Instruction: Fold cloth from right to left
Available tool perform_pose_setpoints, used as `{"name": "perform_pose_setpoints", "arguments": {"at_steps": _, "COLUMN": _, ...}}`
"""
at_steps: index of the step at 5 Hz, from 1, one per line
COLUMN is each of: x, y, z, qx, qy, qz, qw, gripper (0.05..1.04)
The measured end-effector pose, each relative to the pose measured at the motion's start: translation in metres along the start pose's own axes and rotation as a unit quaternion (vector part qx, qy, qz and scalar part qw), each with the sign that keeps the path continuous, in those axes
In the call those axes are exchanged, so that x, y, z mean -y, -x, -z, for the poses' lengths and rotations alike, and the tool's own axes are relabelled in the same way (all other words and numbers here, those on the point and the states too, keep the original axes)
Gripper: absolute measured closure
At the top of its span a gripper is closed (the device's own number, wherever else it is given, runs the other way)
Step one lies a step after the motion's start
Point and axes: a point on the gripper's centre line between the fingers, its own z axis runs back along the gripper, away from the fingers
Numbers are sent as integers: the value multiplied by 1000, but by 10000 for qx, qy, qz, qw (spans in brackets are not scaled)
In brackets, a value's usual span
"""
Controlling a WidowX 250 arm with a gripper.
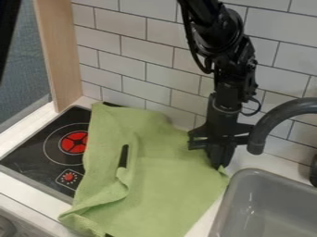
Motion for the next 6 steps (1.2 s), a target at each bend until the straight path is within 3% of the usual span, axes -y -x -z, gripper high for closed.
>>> {"name": "perform_pose_setpoints", "arguments": {"at_steps": 2, "x": -4, "y": 1, "z": -6, "qx": 73, "qy": 8, "qz": 70, "qw": 9999, "gripper": 1032}}
{"name": "perform_pose_setpoints", "arguments": {"at_steps": 4, "x": 0, "y": 2, "z": -48, "qx": 298, "qy": 444, "qz": 236, "qw": 9983, "gripper": 1032}}
{"name": "perform_pose_setpoints", "arguments": {"at_steps": 6, "x": -33, "y": 6, "z": -78, "qx": 319, "qy": 655, "qz": 492, "qw": 9961, "gripper": 1032}}
